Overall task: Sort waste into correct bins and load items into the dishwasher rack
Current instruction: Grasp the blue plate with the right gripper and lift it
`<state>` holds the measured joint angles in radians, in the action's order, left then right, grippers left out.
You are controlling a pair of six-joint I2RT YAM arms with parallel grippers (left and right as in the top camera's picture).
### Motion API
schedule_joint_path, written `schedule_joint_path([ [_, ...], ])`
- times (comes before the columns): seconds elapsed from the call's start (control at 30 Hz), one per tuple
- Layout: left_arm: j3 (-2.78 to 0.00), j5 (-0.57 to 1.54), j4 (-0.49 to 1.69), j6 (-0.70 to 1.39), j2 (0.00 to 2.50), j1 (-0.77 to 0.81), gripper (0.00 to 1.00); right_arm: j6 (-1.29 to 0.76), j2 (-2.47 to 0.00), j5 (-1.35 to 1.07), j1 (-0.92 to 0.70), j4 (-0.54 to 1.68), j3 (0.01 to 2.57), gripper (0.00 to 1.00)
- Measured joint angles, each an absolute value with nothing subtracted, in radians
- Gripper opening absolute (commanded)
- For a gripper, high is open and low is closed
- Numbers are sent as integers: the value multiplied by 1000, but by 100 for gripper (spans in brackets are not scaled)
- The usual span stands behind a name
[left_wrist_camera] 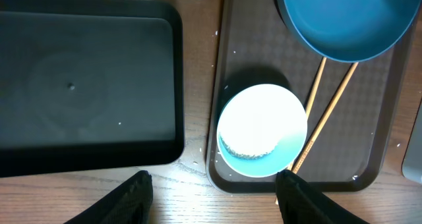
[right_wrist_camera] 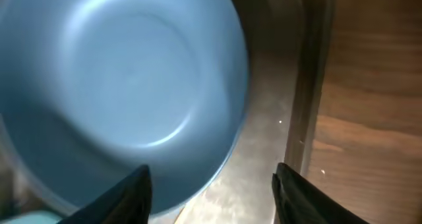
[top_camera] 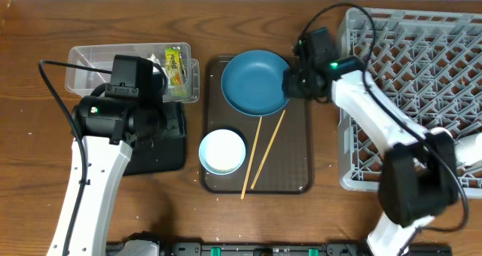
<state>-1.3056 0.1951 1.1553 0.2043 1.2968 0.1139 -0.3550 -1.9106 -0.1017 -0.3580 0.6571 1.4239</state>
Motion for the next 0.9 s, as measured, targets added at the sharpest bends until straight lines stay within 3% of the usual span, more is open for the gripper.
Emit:
schedule_joint_path([
  [0.07, -1306, 195, 1155, 204, 1297, 114, 63, -378, -1941, -93, -358, 648, 1424, 38],
  [0.27, -1306, 195, 1155, 204, 1297, 114, 63, -447, -2024, -89, -358, 641, 1424, 21],
  [0.4, -1306, 195, 1155, 205, 1297, 114, 63, -464, -2036, -85, -358, 633, 1424, 3],
  [0.7, -1306, 195, 1156, 204, 1297, 114, 63, -466, -2012, -75, -333, 639, 1424, 1],
  [0.9, -1306, 195, 1156, 205, 1297, 114, 63, -380, -1826, -36, -227, 654, 1427, 1],
])
